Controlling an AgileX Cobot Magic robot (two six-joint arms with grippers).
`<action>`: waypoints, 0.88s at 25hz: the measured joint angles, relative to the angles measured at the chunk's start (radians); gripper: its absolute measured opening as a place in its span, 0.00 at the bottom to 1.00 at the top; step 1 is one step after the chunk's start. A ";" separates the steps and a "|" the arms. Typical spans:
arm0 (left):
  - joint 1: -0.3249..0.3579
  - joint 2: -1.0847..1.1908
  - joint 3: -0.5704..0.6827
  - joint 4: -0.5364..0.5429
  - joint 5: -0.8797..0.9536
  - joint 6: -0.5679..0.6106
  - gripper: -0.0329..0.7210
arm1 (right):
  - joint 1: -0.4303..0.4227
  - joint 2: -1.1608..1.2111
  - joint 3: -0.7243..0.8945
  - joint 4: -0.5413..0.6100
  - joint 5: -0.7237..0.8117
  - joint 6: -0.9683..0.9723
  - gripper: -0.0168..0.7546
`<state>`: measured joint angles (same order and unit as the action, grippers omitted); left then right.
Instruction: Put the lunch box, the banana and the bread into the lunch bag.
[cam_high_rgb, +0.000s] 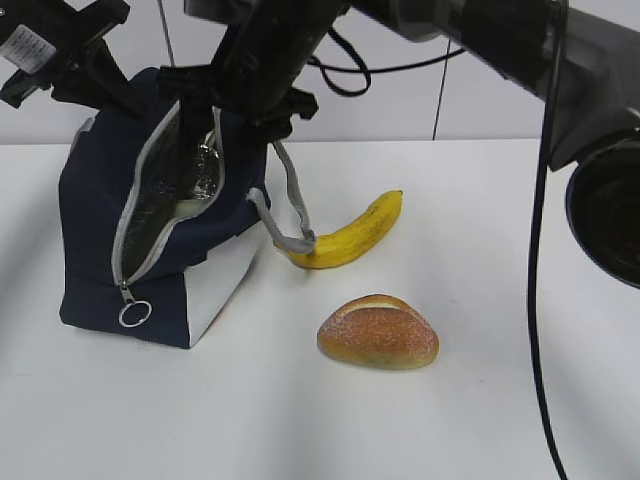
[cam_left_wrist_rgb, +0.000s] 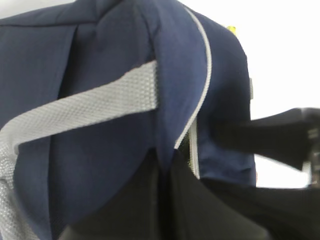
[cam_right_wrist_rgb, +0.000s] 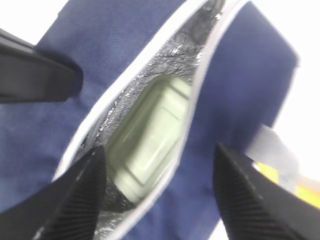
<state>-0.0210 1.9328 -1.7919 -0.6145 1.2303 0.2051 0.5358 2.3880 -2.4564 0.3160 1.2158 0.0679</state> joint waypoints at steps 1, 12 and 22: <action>0.000 0.000 0.000 0.001 0.000 0.000 0.04 | -0.003 0.000 -0.039 -0.024 0.011 0.000 0.66; 0.000 0.000 0.000 0.021 0.000 0.000 0.04 | -0.006 -0.144 0.011 -0.222 0.036 0.021 0.66; 0.000 0.000 0.000 0.022 0.000 0.000 0.04 | -0.150 -0.317 0.397 -0.303 0.036 0.274 0.66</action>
<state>-0.0210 1.9328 -1.7919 -0.5929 1.2303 0.2051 0.3857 2.0713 -2.0590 0.0132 1.2515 0.3419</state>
